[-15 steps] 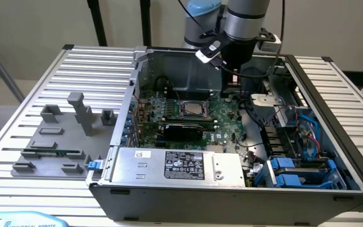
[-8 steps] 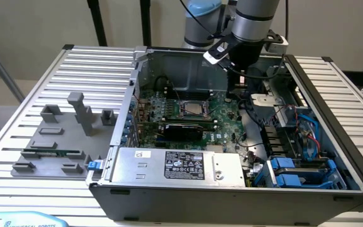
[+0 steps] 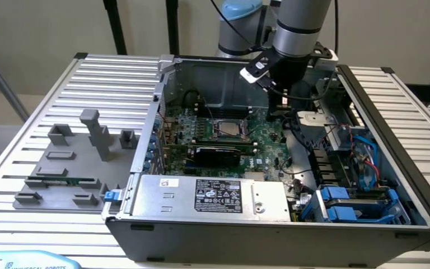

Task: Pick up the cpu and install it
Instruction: 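Close the cpu cover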

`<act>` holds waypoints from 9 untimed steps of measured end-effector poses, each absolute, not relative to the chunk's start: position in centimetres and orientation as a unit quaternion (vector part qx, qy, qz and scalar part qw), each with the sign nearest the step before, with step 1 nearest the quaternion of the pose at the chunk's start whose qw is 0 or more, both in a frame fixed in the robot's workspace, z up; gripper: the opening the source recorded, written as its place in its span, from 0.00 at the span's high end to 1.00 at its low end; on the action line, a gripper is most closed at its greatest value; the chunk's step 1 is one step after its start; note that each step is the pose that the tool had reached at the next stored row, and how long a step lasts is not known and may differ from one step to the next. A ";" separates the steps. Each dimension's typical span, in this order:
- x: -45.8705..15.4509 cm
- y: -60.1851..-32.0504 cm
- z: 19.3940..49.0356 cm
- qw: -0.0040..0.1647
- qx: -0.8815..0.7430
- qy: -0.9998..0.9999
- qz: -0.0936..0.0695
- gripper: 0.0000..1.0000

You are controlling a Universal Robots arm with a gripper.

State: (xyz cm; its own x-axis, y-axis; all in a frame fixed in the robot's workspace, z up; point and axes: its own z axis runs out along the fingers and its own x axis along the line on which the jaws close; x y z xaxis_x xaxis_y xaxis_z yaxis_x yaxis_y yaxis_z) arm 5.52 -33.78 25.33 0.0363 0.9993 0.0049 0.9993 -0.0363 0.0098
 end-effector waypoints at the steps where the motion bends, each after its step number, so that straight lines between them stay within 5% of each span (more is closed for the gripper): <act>1: 5.5 -33.8 25.2 0.001 0.720 0.694 0.006 0.89; 9: 4.8 -33.8 25.0 -0.011 0.718 0.696 -0.001 0.89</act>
